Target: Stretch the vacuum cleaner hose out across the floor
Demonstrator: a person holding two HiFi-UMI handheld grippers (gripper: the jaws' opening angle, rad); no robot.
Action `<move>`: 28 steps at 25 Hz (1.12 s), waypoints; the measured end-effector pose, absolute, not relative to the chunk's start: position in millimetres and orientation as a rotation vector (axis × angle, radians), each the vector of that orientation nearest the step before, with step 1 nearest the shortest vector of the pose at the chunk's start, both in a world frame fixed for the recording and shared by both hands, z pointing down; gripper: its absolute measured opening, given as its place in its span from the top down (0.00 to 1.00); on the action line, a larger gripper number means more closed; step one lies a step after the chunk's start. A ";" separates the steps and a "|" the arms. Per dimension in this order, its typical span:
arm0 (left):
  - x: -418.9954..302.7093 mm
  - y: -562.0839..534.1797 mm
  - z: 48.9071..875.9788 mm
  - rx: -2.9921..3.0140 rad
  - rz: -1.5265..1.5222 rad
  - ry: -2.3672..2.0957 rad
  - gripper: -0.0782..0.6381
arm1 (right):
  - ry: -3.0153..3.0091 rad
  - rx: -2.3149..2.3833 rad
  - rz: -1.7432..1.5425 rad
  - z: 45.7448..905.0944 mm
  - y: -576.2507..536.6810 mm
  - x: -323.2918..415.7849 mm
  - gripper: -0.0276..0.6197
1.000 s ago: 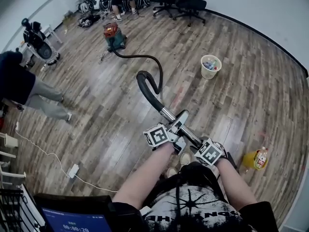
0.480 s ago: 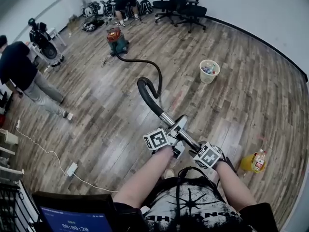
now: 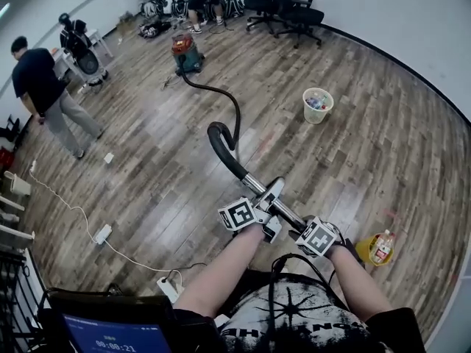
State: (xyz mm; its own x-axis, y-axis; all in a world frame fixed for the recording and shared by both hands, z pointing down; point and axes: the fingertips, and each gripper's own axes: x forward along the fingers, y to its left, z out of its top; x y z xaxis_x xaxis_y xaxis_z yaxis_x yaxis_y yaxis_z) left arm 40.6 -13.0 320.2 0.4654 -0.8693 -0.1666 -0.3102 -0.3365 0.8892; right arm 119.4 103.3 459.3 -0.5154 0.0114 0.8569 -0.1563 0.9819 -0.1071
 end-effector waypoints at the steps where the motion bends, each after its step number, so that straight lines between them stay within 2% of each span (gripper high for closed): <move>1: 48.8 -9.3 319.6 1.876 -0.856 -0.983 0.81 | -2.107 0.093 0.205 461.2 107.0 126.6 0.84; 10: 102.0 31.5 321.2 1.830 -0.867 -1.058 0.81 | -2.114 0.000 0.206 461.9 148.3 185.0 0.84; 28: 94.6 98.3 342.7 1.801 -0.861 -1.054 0.81 | -2.095 -0.009 0.237 479.5 218.9 179.8 0.84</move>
